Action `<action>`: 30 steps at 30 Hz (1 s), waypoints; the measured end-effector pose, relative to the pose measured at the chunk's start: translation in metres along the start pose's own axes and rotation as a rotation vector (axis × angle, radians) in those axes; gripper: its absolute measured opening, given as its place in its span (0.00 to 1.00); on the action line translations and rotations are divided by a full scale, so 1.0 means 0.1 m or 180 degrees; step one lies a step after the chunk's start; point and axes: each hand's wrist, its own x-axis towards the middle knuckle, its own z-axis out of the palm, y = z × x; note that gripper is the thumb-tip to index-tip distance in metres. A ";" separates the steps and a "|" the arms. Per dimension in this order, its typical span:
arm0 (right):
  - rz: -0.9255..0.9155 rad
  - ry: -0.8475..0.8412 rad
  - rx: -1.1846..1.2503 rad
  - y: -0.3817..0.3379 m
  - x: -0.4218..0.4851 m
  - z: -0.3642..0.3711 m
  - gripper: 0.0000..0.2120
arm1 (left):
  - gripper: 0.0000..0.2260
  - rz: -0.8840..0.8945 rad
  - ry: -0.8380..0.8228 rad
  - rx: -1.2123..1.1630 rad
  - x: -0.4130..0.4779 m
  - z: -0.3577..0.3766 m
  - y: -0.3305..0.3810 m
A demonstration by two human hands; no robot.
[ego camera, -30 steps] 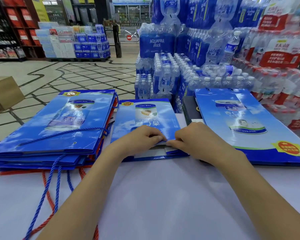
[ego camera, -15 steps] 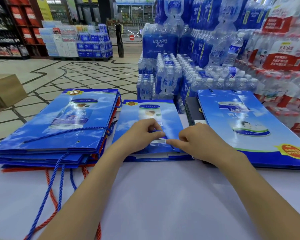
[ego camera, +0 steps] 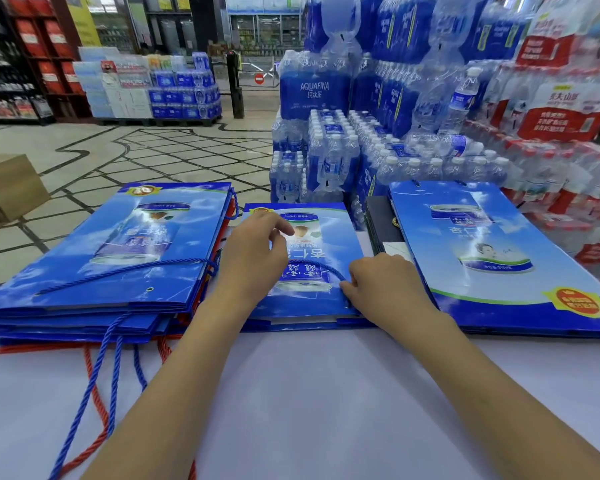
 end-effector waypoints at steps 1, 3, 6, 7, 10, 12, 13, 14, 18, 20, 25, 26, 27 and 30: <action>0.0044 -0.0005 0.0000 -0.01 0.00 -0.01 0.11 | 0.09 -0.0094 0.0052 0.0067 0.00 -0.01 0.00; 0.0097 -0.0035 -0.0020 -0.05 -0.03 -0.01 0.08 | 0.06 -0.0391 -0.0235 0.0376 0.00 -0.01 -0.03; 0.0282 -0.0124 -0.0079 -0.14 -0.08 -0.02 0.05 | 0.21 -0.0951 -0.1185 0.1436 -0.03 0.04 -0.12; 0.0384 -0.0159 -0.0090 -0.17 -0.10 -0.02 0.09 | 0.26 -0.1097 -0.1463 0.1728 -0.05 0.05 -0.14; 0.0570 -0.0208 -0.0226 -0.25 -0.13 0.00 0.10 | 0.31 -0.1215 -0.1638 0.2035 -0.10 0.07 -0.15; 0.0609 -0.0193 -0.0245 -0.25 -0.14 0.00 0.07 | 0.30 -0.1195 -0.1555 0.2091 -0.09 0.06 -0.15; 0.0623 -0.0180 -0.0229 -0.25 -0.14 -0.01 0.07 | 0.30 -0.1184 -0.1533 0.2115 -0.08 0.06 -0.16; 0.0636 -0.0162 -0.0214 -0.23 -0.14 0.01 0.07 | 0.29 -0.1175 -0.1519 0.2115 -0.07 0.05 -0.16; 0.0645 -0.0043 -0.0209 -0.23 -0.15 0.08 0.14 | 0.28 -0.1197 -0.1422 0.2057 -0.07 0.06 -0.13; 0.0633 -0.0007 -0.0204 -0.21 -0.15 0.12 0.20 | 0.28 -0.1200 -0.1394 0.2059 -0.08 0.08 -0.12; 0.0780 0.0205 0.0416 -0.16 -0.18 0.07 0.24 | 0.28 -0.1261 -0.1422 0.2160 -0.08 0.10 -0.17; 0.0858 0.0212 0.0641 -0.15 -0.17 0.04 0.23 | 0.28 -0.1278 -0.1407 0.2146 -0.08 0.10 -0.17; 0.0962 0.0196 0.0920 -0.13 -0.15 0.00 0.23 | 0.28 -0.1296 -0.1384 0.2127 -0.08 0.11 -0.17; 0.1209 0.0214 0.2115 -0.06 -0.08 -0.06 0.25 | 0.28 -0.1307 -0.1257 0.2054 -0.08 0.14 -0.18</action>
